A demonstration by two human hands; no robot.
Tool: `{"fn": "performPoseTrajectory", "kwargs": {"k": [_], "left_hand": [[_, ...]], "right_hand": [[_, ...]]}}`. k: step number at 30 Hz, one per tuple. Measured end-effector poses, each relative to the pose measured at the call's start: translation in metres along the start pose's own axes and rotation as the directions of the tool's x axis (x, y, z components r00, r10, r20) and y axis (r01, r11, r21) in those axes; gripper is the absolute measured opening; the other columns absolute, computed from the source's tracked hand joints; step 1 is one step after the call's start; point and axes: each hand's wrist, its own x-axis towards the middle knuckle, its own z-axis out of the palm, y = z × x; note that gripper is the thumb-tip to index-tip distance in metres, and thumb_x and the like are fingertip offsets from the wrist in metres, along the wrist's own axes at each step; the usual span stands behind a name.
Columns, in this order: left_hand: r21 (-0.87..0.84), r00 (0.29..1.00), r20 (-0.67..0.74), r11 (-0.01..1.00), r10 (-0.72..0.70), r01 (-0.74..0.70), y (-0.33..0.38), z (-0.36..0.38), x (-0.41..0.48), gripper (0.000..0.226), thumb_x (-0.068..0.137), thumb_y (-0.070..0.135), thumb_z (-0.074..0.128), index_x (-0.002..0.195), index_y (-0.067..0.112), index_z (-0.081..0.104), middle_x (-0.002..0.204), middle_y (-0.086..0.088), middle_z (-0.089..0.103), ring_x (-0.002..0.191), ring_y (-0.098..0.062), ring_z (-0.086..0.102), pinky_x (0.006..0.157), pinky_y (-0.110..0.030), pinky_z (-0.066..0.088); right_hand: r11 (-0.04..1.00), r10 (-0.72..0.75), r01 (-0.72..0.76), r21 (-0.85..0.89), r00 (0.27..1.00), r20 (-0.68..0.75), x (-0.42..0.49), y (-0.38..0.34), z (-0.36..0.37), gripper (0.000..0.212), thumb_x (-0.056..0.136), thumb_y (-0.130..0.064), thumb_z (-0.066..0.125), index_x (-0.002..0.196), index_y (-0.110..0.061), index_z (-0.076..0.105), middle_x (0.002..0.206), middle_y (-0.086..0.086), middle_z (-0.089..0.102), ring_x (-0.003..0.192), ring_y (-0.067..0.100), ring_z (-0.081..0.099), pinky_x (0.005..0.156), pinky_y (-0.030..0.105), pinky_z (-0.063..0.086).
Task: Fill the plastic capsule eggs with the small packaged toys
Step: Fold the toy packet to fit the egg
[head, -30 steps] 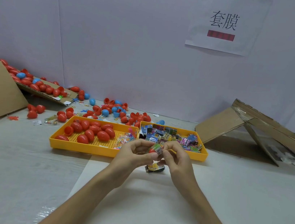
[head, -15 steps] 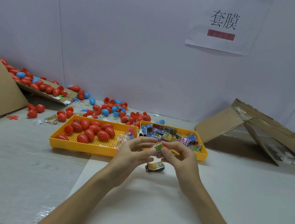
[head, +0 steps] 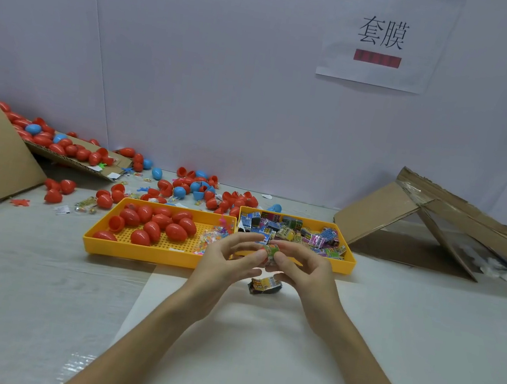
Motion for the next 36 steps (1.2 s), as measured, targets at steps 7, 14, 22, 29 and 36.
{"fn": "performPoseTrajectory", "kwargs": {"k": [7,14,22,29,36], "left_hand": [[0.657,0.982,0.076,0.732,0.175,-0.181,-0.016,-0.001,0.002,0.034,0.086,0.014,0.079,0.115,0.026,0.065,0.115,0.014,0.067,0.105,-0.001,0.065,0.084,-0.018,0.054],[0.866,0.955,0.247,0.405,0.162,-0.293,-0.032,-0.004,0.002,0.027,0.089,0.009,0.067,0.112,0.022,0.063,0.11,0.007,0.066,0.104,-0.015,0.058,0.092,-0.036,0.049],[0.868,0.955,0.229,0.405,0.189,-0.288,-0.032,-0.003,0.001,0.028,0.09,0.007,0.067,0.115,0.022,0.063,0.105,0.007,0.063,0.096,-0.012,0.058,0.086,-0.029,0.051],[0.833,0.949,0.202,0.468,0.242,-0.296,-0.028,0.0,-0.004,0.028,0.087,0.007,0.069,0.11,0.023,0.064,0.096,0.01,0.064,0.087,-0.008,0.061,0.078,-0.028,0.054],[0.747,0.956,0.106,0.613,0.273,-0.258,-0.024,0.002,0.0,0.023,0.085,0.001,0.073,0.1,0.017,0.069,0.094,0.006,0.067,0.084,-0.001,0.065,0.071,-0.017,0.056]], "right_hand": [[0.915,0.275,-0.203,0.348,0.946,-0.17,0.008,-0.005,-0.021,0.017,0.089,-0.009,0.07,0.104,-0.013,0.065,0.097,0.006,0.074,0.092,0.02,0.074,0.073,0.028,0.055],[0.839,0.463,-0.45,0.305,0.886,0.035,0.029,-0.034,-0.044,0.03,0.09,-0.011,0.07,0.119,-0.007,0.064,0.099,0.008,0.076,0.086,0.017,0.074,0.071,0.024,0.059],[0.772,0.386,-0.075,0.631,0.844,-0.372,0.101,-0.108,-0.124,0.052,0.101,-0.023,0.058,0.142,-0.002,0.034,0.132,0.027,0.05,0.116,0.04,0.061,0.099,0.043,0.053],[0.954,0.179,-0.2,-0.225,0.977,-0.113,0.058,-0.034,-0.051,0.012,0.097,-0.012,0.063,0.088,-0.014,0.071,0.08,0.006,0.071,0.056,0.01,0.062,0.051,0.02,0.05],[0.85,-0.181,0.171,-0.497,0.983,0.029,0.022,0.009,-0.017,0.026,0.089,-0.011,0.073,0.079,-0.036,0.073,0.083,-0.017,0.072,0.075,0.001,0.063,0.066,0.013,0.045]]}}
